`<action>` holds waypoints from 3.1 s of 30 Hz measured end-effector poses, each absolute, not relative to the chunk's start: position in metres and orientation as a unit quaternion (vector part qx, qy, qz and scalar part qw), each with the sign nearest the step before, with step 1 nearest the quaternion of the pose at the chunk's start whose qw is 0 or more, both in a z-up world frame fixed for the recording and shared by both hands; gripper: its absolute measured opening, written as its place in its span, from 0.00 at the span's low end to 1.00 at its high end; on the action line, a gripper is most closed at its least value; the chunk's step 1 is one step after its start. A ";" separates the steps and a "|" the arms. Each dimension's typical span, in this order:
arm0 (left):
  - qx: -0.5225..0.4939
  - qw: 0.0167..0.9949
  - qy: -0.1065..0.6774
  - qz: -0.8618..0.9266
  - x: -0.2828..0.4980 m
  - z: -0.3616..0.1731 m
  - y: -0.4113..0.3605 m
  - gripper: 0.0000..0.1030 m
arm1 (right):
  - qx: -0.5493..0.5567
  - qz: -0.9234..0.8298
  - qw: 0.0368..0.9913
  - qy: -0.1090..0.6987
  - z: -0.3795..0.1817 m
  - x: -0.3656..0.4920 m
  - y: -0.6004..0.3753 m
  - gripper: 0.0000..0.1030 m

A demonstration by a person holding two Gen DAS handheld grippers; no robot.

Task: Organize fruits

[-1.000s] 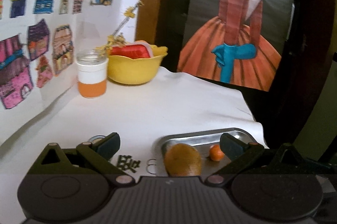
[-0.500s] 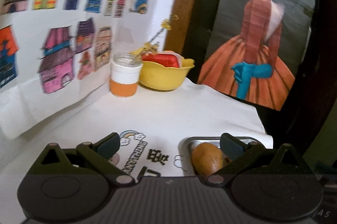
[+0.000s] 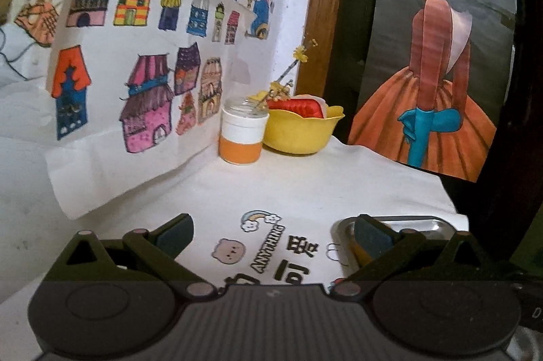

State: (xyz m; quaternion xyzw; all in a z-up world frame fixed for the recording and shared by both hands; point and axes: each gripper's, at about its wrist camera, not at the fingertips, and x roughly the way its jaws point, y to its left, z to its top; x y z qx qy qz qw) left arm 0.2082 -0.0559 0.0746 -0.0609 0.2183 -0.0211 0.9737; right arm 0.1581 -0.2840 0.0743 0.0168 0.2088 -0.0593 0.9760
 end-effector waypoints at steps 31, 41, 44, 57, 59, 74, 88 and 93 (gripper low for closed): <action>-0.069 0.971 0.230 -0.011 0.181 0.054 -0.045 1.00 | 0.018 -0.064 0.971 0.228 0.056 0.137 -0.275 0.99; -0.071 0.972 0.224 -0.007 0.170 0.054 -0.044 1.00 | 0.008 -0.063 0.973 0.223 0.057 0.124 -0.270 0.99; -0.071 0.972 0.226 -0.008 0.166 0.052 -0.044 1.00 | 0.007 -0.062 0.973 0.224 0.056 0.120 -0.269 0.99; -0.077 0.969 0.234 -0.006 0.136 0.044 -0.041 1.00 | 0.001 -0.055 0.971 0.233 0.051 0.094 -0.265 0.99; -0.079 0.969 0.236 -0.006 0.130 0.041 -0.041 1.00 | -0.001 -0.053 0.970 0.237 0.049 0.087 -0.264 0.99; -0.069 0.973 0.219 -0.019 0.103 0.048 -0.041 1.00 | -0.007 -0.048 0.975 0.217 0.060 0.064 -0.256 0.99; -0.062 0.975 0.211 -0.013 0.086 0.048 -0.033 1.00 | -0.013 -0.039 0.976 0.215 0.059 0.050 -0.246 0.99; -0.058 0.976 0.210 -0.012 0.079 0.048 -0.031 1.00 | -0.016 -0.031 0.975 0.219 0.055 0.045 -0.241 0.99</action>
